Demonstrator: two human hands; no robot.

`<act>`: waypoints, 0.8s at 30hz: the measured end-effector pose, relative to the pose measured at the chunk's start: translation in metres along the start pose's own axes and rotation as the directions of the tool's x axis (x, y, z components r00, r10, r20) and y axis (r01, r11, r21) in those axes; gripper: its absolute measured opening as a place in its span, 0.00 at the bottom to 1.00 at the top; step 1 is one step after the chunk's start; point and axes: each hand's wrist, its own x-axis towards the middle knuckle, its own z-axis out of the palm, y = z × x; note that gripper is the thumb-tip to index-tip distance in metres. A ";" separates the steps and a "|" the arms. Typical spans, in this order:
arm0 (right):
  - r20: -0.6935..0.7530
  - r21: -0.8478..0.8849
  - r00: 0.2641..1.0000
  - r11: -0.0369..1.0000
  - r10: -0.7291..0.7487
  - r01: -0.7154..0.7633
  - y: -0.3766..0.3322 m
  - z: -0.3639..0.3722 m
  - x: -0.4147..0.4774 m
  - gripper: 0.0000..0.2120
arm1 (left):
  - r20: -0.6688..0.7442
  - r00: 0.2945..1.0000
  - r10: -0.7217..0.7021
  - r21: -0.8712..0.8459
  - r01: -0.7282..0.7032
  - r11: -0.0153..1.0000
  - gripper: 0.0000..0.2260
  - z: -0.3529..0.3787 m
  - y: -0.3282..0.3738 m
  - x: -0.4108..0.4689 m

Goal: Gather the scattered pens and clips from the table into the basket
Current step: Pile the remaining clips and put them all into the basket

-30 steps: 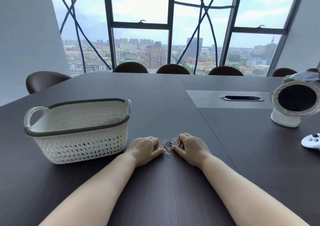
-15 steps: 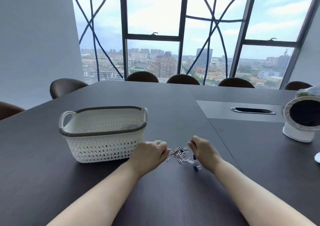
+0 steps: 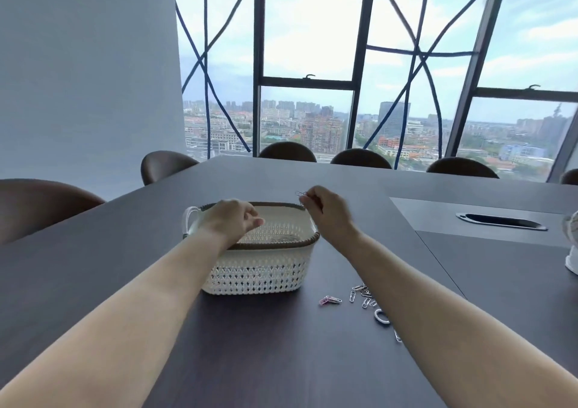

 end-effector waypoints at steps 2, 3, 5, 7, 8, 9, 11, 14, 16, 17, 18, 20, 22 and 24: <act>0.043 0.005 0.999 1.000 -0.014 0.013 -0.012 0.018 0.013 0.09 | -0.101 0.995 -0.006 0.090 0.015 0.996 0.13 -0.005 -0.002 -0.004; 0.077 -0.020 0.997 1.000 -0.022 0.023 -0.016 0.026 0.018 0.09 | -0.163 0.987 -0.007 0.129 0.028 0.991 0.11 -0.010 -0.004 -0.008; 0.147 -0.101 0.989 0.994 -0.024 0.039 -0.019 0.038 0.025 0.09 | -0.190 0.982 -0.008 0.147 0.037 0.988 0.10 -0.016 -0.009 -0.012; 0.201 -0.138 0.980 0.990 0.014 0.015 -0.017 0.046 0.026 0.08 | -0.141 0.990 -0.020 0.111 0.036 0.993 0.09 -0.018 -0.014 -0.014; 0.217 -0.147 0.975 0.989 0.040 -0.009 -0.016 0.048 0.024 0.08 | -0.126 0.992 -0.024 0.083 0.034 0.996 0.09 -0.020 -0.016 -0.015; 0.226 -0.158 0.972 0.987 0.059 -0.023 -0.017 0.048 0.022 0.08 | -0.119 0.992 -0.032 0.063 0.039 0.997 0.10 -0.020 -0.017 -0.017; 0.224 -0.193 0.973 0.981 0.054 -0.010 -0.017 0.046 0.019 0.08 | -0.137 0.990 -0.028 0.057 0.036 0.998 0.11 -0.021 -0.017 -0.022; 0.205 -0.294 0.978 0.955 0.030 0.033 -0.020 0.035 0.016 0.15 | -0.140 0.990 -0.004 0.088 0.017 0.996 0.11 -0.021 -0.014 -0.028; 0.193 -0.333 0.981 0.942 0.023 0.044 -0.022 0.030 0.011 0.18 | -0.113 0.994 -0.005 0.106 0.017 0.994 0.12 -0.022 -0.011 -0.032; 0.187 -0.340 0.982 0.939 0.022 0.044 -0.022 0.029 0.009 0.18 | -0.096 0.995 -0.007 0.123 0.019 0.992 0.14 -0.023 -0.010 -0.033; 0.181 -0.336 0.983 0.941 0.024 0.038 -0.021 0.028 0.006 0.18 | -0.079 0.997 -0.010 0.144 0.021 0.989 0.15 -0.023 -0.009 -0.035; 0.171 -0.286 0.985 0.958 0.016 0.034 -0.018 0.024 0.000 0.13 | -0.055 0.998 -0.015 0.188 0.025 0.982 0.18 -0.023 -0.007 -0.040; 0.167 -0.264 0.986 0.963 -0.007 0.052 -0.012 0.015 -0.008 0.14 | -0.077 0.997 0.010 0.197 0.006 0.980 0.17 -0.022 -0.004 -0.047; 0.122 -0.297 0.993 0.954 -0.008 0.044 -0.002 0.001 -0.018 0.18 | -0.126 0.991 0.052 0.183 -0.028 0.983 0.15 -0.020 0.003 -0.055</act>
